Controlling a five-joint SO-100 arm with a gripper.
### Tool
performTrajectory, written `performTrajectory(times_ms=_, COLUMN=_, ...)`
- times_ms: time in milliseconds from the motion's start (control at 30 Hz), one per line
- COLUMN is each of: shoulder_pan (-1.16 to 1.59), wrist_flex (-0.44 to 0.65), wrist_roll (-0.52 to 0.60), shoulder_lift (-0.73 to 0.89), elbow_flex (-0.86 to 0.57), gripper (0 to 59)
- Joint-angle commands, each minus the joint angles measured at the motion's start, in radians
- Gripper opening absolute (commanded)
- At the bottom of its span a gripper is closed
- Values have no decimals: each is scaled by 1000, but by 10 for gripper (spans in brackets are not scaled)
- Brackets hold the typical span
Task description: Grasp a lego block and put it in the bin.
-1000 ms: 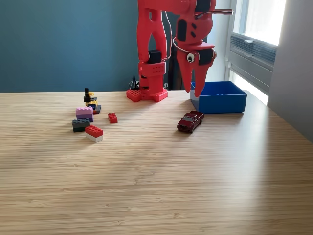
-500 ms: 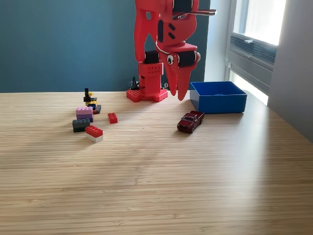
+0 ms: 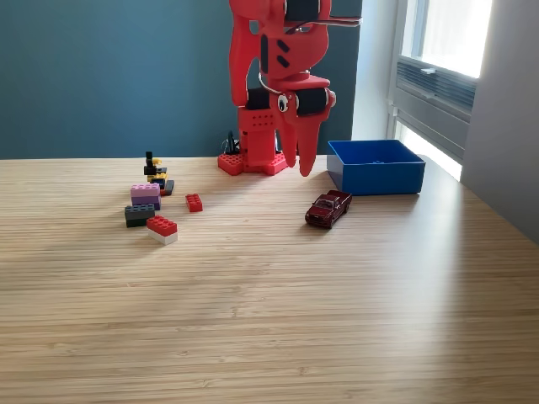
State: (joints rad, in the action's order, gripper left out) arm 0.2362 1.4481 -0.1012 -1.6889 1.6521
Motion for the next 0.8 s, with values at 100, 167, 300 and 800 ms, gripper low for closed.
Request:
performTrajectory(times_ms=100, shoulder_pan=-92, wrist_flex=-9, wrist_roll=35, shoulder_lift=-84, elbow_flex=-17, gripper=175)
performTrajectory(times_ms=167, shoulder_pan=-143, wrist_flex=-18, wrist_roll=46, shoulder_lift=-84, elbow_flex=-17, gripper=190)
performTrajectory(times_ms=300, shoulder_pan=-245, wrist_flex=-46, wrist_roll=66, shoulder_lift=-84, elbow_flex=-21, gripper=214)
performTrajectory(times_ms=800, shoulder_pan=-518, wrist_flex=-52, wrist_roll=347, shoulder_lift=-100, elbow_flex=87, gripper=142)
